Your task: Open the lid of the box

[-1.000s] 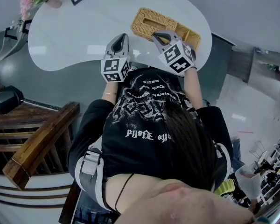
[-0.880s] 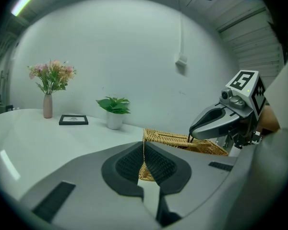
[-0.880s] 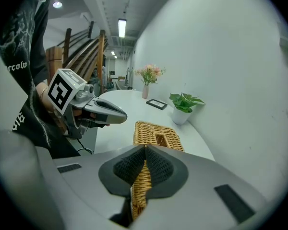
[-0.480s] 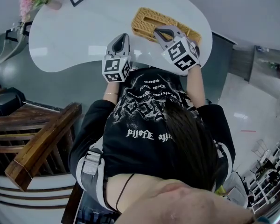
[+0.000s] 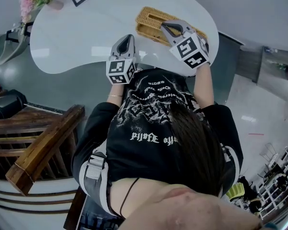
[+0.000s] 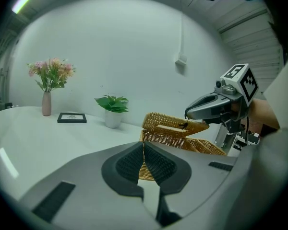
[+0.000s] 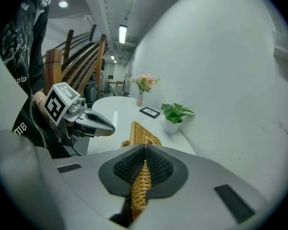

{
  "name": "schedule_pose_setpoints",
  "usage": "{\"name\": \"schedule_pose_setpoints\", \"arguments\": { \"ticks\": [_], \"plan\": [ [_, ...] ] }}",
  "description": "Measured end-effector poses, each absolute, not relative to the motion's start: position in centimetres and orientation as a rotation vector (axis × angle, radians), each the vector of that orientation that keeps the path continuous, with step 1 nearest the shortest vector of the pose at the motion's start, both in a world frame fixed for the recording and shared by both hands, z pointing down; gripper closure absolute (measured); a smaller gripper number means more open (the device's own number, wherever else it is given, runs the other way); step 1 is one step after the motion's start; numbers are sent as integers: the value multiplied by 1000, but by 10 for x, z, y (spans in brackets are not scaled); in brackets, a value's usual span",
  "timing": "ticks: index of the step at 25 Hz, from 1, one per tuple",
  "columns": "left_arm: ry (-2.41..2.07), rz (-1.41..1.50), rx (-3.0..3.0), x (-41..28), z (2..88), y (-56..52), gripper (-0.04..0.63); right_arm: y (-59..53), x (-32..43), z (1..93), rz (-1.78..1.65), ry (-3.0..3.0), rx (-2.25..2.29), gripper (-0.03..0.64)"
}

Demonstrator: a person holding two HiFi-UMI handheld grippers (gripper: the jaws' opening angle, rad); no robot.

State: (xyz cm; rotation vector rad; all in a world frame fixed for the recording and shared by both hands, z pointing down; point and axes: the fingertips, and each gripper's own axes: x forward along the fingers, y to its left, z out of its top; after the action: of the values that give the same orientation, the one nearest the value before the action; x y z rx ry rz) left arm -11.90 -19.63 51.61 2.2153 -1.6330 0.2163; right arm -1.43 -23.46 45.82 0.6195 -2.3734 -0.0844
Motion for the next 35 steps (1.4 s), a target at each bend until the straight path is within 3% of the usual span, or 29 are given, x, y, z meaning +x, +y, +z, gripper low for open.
{"name": "schedule_pose_setpoints", "arguments": {
  "ticks": [35],
  "plan": [
    [-1592,240,2206,-107,524,-190,571,-281,4,417,-160,-2389,674,583]
  ]
}}
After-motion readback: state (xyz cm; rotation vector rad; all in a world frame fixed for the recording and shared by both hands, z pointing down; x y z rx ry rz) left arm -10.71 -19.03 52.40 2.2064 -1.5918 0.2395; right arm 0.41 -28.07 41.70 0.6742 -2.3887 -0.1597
